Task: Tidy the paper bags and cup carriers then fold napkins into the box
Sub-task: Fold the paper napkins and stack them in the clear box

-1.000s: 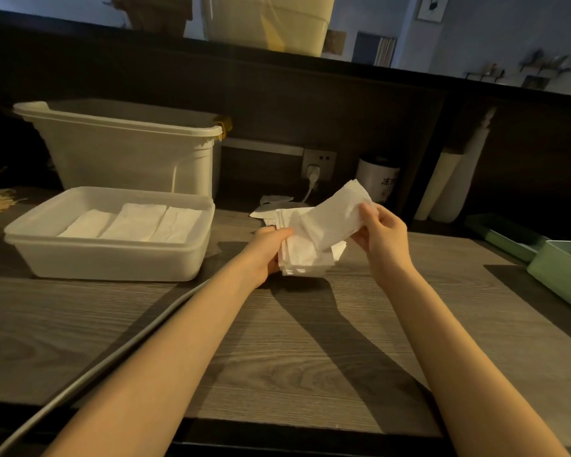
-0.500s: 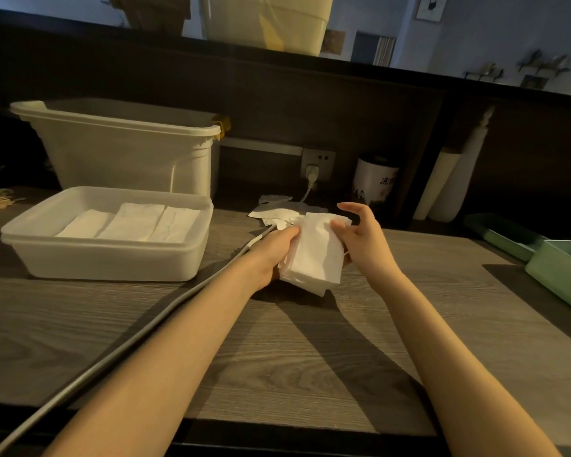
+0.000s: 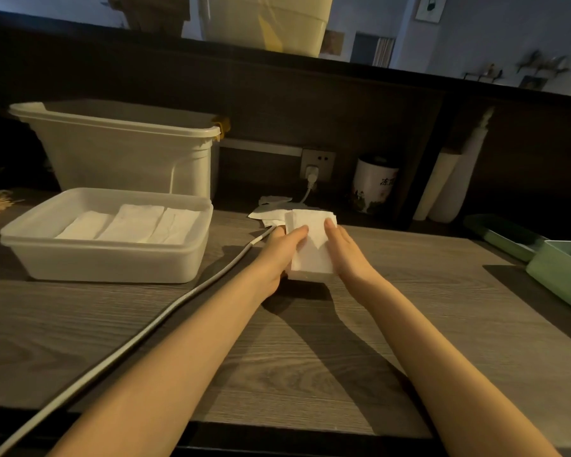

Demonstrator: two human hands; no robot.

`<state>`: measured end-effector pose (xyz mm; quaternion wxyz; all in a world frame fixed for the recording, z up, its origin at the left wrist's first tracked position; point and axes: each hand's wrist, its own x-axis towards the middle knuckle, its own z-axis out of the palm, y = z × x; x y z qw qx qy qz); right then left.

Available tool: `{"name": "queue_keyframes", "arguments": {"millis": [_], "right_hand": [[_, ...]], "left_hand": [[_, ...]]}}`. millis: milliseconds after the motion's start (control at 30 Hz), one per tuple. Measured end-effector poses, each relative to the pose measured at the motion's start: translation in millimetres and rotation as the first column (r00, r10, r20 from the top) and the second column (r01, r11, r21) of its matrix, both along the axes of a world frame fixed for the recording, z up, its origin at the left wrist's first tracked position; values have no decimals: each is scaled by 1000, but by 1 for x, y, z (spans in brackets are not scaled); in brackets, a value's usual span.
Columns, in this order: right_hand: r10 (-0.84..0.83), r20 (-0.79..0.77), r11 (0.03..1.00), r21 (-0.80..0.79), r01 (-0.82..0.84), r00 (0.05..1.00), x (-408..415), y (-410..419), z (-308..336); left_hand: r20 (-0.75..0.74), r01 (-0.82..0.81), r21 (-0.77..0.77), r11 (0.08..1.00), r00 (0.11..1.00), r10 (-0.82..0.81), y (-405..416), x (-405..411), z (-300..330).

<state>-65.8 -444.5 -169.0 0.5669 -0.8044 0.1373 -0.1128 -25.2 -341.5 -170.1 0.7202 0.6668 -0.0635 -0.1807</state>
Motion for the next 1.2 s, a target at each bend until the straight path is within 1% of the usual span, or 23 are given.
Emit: {"name": "queue_keyframes", "arguments": {"millis": [100,167,233,333,400,467,500,533,567,600,633,667,733,833,900,967,1033,1100,1133,1200], "right_hand": [[48,13,999,-16,-47,999,4,3,-3],[53,14,999,-9,-53,999,6,2,-4],[63,-6,998,23,-63,998,7,-2,-5],[107,-20,993,51,-105,994,3,-11,-4],[69,39,997,38,-71,997,0,-17,-3],[-15,140,999,33,10,990,-2,-24,-1],[-50,189,998,58,40,981,-3,-27,0],[-76,227,994,99,55,971,-3,-31,1],[-88,249,990,127,57,964,-4,-33,1],[-85,257,991,125,54,963,-5,-35,0],[-64,244,995,89,44,968,-5,-36,-2],[-31,211,999,39,24,977,-6,-37,-3],[43,110,999,-24,-40,993,-5,-39,-9],[116,-12,992,-54,-116,993,-6,-40,-14],[160,-40,981,-102,-163,986,-8,-38,-15],[219,-23,961,-170,-220,975,-9,-32,-15],[213,30,955,-217,-202,977,-9,-27,-15],[143,108,974,-189,-121,984,-6,-29,-15],[124,121,980,-170,-102,985,-6,-31,-15],[134,86,979,-165,-118,987,-4,-35,-17]], "left_hand": [[40,-21,48,999,999,19,-4,-4,-1],[60,-43,44,998,997,40,-6,-4,-2],[39,-75,-7,997,996,75,-5,-5,-2],[-53,-106,-133,985,994,99,-2,-4,0],[-96,-100,-244,965,992,79,1,-1,1],[-70,-108,-316,943,993,90,5,5,2],[-37,-104,-320,942,995,97,8,9,2],[23,-85,-284,955,995,95,12,12,2],[113,-56,-191,980,990,78,16,15,1],[216,-22,-60,998,976,34,19,17,0],[303,2,72,997,953,-24,22,18,-3],[357,15,173,985,931,-77,24,20,-6],[380,48,269,962,913,-151,26,22,-11],[397,90,303,949,893,-211,26,22,-18],[419,114,346,931,869,-263,24,19,-20],[455,116,404,907,835,-309,20,14,-22],[522,54,412,910,804,-284,17,12,-21],[591,-37,380,924,779,-212,16,13,-19],[612,-74,365,928,771,-179,17,15,-19],[591,-90,350,932,794,-145,19,20,-20]]}}
